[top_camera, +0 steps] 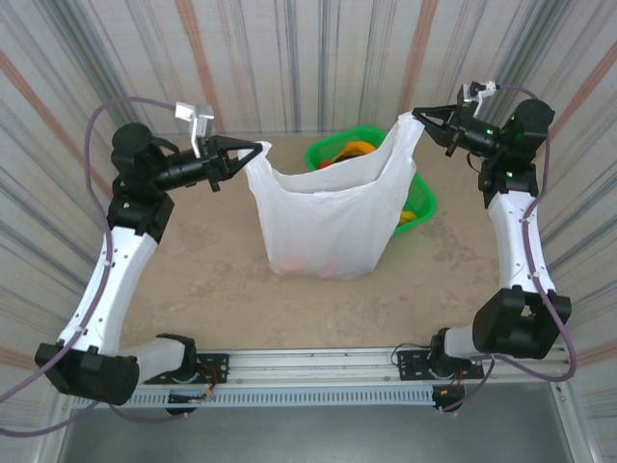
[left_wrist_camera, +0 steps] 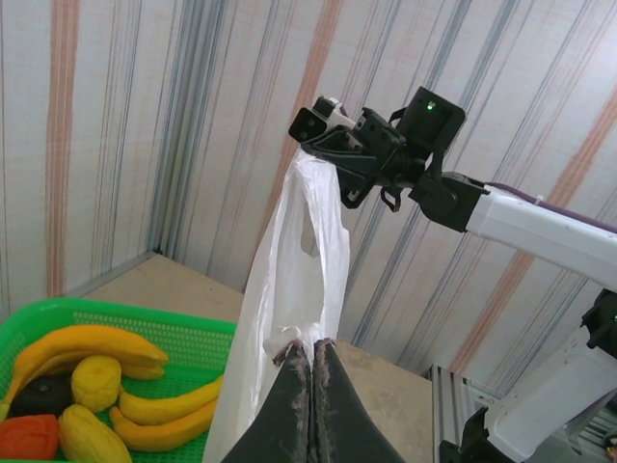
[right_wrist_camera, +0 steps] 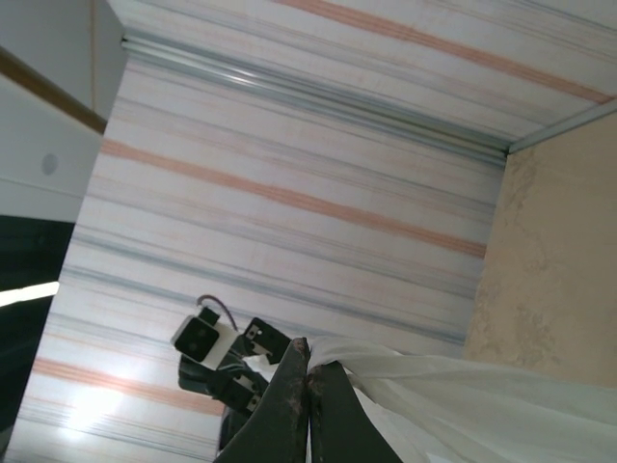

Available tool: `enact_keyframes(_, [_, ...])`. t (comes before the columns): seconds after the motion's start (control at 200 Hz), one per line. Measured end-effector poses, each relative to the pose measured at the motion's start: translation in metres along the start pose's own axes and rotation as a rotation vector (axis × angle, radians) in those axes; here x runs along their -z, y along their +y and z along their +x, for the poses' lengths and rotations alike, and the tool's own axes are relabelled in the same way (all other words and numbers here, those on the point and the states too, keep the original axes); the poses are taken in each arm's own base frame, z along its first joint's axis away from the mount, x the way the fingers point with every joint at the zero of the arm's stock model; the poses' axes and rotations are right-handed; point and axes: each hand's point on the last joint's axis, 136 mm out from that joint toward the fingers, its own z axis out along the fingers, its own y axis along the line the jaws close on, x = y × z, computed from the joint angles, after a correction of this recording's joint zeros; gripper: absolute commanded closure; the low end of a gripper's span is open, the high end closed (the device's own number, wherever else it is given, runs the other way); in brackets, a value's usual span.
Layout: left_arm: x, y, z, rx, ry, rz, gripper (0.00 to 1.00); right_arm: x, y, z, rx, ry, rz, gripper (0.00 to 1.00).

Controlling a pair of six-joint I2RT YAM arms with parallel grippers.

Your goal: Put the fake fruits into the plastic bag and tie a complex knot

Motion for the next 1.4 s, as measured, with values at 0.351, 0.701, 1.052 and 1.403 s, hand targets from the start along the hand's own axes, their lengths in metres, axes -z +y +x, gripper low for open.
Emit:
enact_keyframes(0.351, [0.009,-0.01,0.02,0.009,0.006,0.006,1.0,-0.016,-0.009,0.042,-0.016,0.104,0.002,0.91])
enact_keyframes(0.701, [0.012,-0.007,0.032,0.053,0.003,-0.018,1.0,0.007,-0.034,0.034,-0.004,0.027,0.087,0.38])
enact_keyframes(1.052, [0.01,-0.004,0.029,0.073,0.002,-0.012,1.0,-0.007,0.064,0.121,0.679,0.1,-0.027,0.05])
enact_keyframes(1.403, [0.003,-0.003,0.026,0.067,-0.007,0.042,1.0,-0.122,0.027,0.208,0.97,0.44,-0.259,0.01])
